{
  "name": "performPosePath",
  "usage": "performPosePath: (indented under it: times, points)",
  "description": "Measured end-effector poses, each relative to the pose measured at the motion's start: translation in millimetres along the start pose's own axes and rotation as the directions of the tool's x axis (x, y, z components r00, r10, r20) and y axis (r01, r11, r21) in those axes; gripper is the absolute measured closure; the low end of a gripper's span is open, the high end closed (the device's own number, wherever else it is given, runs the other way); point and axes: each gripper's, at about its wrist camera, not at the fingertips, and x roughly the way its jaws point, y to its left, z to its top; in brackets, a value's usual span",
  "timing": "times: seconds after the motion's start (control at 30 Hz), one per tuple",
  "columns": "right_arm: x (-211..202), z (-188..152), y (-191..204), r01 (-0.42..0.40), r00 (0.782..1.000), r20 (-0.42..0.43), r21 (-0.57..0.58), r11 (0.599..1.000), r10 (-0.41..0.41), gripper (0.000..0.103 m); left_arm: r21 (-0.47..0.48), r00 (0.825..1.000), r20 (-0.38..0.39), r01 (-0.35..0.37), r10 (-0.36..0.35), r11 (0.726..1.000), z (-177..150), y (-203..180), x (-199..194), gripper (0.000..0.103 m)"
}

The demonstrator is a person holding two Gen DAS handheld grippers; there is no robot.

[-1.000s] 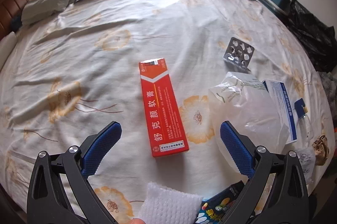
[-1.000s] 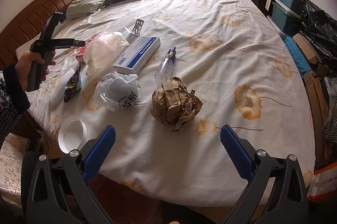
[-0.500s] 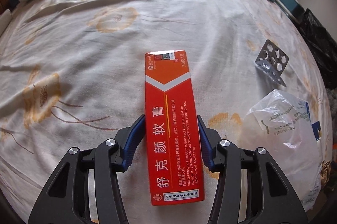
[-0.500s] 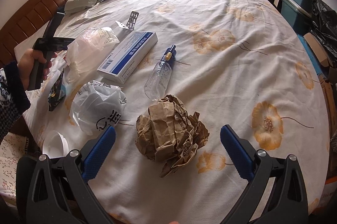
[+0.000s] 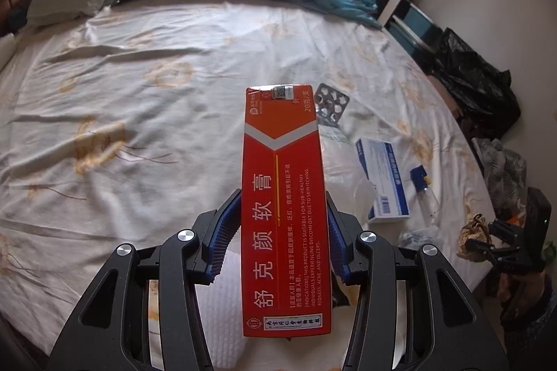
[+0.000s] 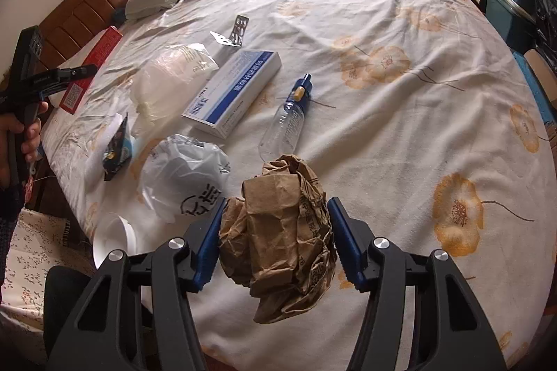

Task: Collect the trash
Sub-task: 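Grasp the red ointment box with the left tool while the right tool grasps the crumpled brown paper, then carry both items to the red wastebasket and open both tools to drop them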

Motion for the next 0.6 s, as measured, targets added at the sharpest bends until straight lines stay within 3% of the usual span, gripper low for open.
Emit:
performPosePath:
  times: [0.1, 0.23, 0.43, 0.6]
  points:
    - [-42, -11, 32, -0.049, 0.996, 0.074, -0.055, 0.997, 0.053, 0.047, 0.029, 0.999, 0.009, 0.037, -0.038, 0.999, -32, -16, -42, 0.056]
    - [-79, -38, 80, -0.144, 0.983, 0.098, -0.104, 0.984, 0.155, 0.047, 0.048, 0.996, 0.003, 0.091, -0.091, 0.995, -81, -31, -89, 0.055]
    - [-90, -99, 141, -0.207, 0.976, 0.029, -0.191, 0.959, 0.216, 0.047, 0.061, 0.989, -0.059, 0.137, -0.134, 0.989, -163, -43, -126, 0.055]
    - [-67, -144, 163, -0.199, 0.980, -0.056, -0.209, 0.957, 0.192, 0.047, 0.113, 0.970, -0.204, 0.159, -0.134, 0.981, -241, -60, -112, 0.055]
